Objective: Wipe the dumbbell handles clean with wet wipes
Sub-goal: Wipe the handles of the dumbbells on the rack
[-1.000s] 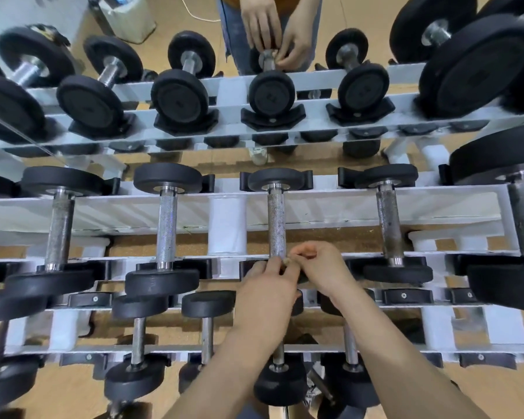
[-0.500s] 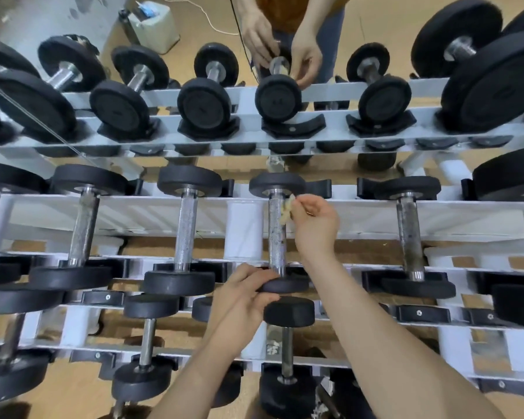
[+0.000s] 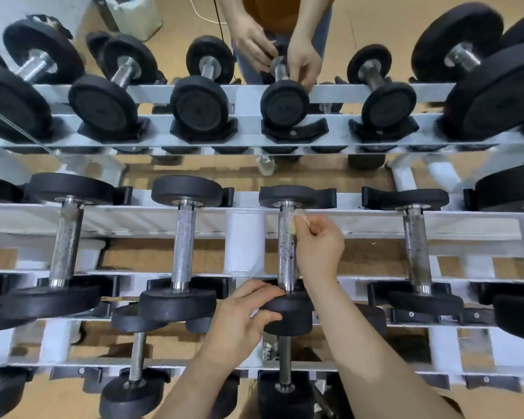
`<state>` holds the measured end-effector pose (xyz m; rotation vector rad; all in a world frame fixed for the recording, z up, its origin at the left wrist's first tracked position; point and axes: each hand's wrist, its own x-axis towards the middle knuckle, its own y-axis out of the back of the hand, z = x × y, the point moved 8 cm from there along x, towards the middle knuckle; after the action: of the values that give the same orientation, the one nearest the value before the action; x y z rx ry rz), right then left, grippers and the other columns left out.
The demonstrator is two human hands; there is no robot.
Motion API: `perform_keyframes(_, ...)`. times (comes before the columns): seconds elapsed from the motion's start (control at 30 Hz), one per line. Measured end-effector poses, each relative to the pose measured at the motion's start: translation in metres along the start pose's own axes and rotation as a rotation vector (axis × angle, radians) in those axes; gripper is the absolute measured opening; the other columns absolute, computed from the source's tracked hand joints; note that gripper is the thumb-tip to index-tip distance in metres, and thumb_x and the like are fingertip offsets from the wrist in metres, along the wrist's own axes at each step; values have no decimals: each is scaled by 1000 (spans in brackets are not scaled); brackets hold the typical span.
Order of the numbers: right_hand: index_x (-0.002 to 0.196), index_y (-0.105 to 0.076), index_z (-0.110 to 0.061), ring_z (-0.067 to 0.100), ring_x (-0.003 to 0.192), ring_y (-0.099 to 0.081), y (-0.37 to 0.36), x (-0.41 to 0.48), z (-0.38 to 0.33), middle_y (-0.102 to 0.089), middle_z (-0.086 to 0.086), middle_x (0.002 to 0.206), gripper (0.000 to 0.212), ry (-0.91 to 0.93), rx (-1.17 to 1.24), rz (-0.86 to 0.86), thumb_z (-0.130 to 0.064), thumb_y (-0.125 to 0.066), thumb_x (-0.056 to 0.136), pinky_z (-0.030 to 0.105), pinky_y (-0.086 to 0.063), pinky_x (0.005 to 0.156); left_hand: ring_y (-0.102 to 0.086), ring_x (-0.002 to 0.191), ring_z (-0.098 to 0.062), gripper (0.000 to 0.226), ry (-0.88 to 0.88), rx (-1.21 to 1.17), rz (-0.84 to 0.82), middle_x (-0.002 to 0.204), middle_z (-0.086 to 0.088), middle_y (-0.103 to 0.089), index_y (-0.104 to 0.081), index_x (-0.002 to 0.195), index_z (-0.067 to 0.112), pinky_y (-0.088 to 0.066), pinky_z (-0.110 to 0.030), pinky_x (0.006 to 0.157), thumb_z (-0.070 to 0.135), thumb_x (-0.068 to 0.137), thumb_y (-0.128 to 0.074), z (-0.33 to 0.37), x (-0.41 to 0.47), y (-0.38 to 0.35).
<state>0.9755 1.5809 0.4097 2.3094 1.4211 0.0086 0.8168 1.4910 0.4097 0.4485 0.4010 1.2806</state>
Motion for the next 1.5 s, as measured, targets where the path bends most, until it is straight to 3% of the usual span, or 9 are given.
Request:
perform_keyframes(0.13,70,-64,-20,11,68,-61,7,-1,1,-65,-6,69,20,57,-120,-35,-21,-65,90,26,-46,65,-53,104,2,36,-5,55,-112,111,21,-52,-61,115,33,-43,-15,90,17,83,-65,4,3,-6)
perform_keyframes(0.27,72,-62,-6,16,62,-55,6,12,-5,-63,5,67,26,43,-24,58,-22,-63,92,23,-44,60,-52,105,-18,42,-143,480,-229,112,6,-53,-51,127,31,-52,-35,81,28,86,-57,30,9,-24)
perform_keyframes(0.43,78,-68,-14,10,72,-60,22,-3,5,-67,-2,75,8,138,-177,-76,-12,-70,86,7,-40,65,-56,100,-13,61,162,407,-267,107,12,-55,-59,119,37,-50,-32,83,74,74,-41,39,24,-34)
perform_keyframes(0.67,63,-67,-21,-1,66,-60,34,-37,30,-65,-12,64,23,57,-381,-429,-6,-71,81,7,-40,56,-50,108,-18,45,210,567,-131,111,8,-53,-56,115,31,-48,-32,83,52,77,-67,43,20,-30)
perform_keyframes(0.83,78,-67,-17,-3,67,-59,37,-7,12,-66,-11,72,10,50,-207,-230,-11,-70,85,12,-43,63,-60,70,-21,47,39,796,-167,74,2,-60,-69,85,23,-46,-31,46,37,46,-92,57,22,-46)
perform_keyframes(1.0,72,-69,-21,6,71,-63,36,-28,35,-68,-10,72,14,40,-453,-445,-14,-69,86,25,-49,66,-57,61,-24,51,13,824,-190,72,-2,-58,-74,87,23,-39,-27,34,30,41,-95,51,17,-40)
perform_keyframes(1.2,81,-68,-21,-4,74,-57,27,-24,25,-65,-13,77,10,47,-383,-371,-14,-66,88,8,-39,61,-56,69,-23,46,-63,609,-111,84,0,-56,-66,100,23,-49,-30,47,17,60,-87,28,3,-12)
perform_keyframes(1.33,81,-62,-22,-3,73,-57,21,-14,-3,-62,-13,76,15,112,-169,-184,-9,-65,88,8,-40,65,-58,72,-20,50,38,396,-116,87,1,-53,-63,99,19,-34,-14,52,-5,58,-79,11,1,-9)
perform_keyframes(1.5,73,-58,-20,4,66,-54,20,-41,14,-61,-7,72,19,173,-475,-311,-10,-61,89,11,-34,57,-60,72,-23,46,37,284,-125,93,-3,-50,-56,106,21,-46,-27,55,-5,71,-69,7,1,-15)
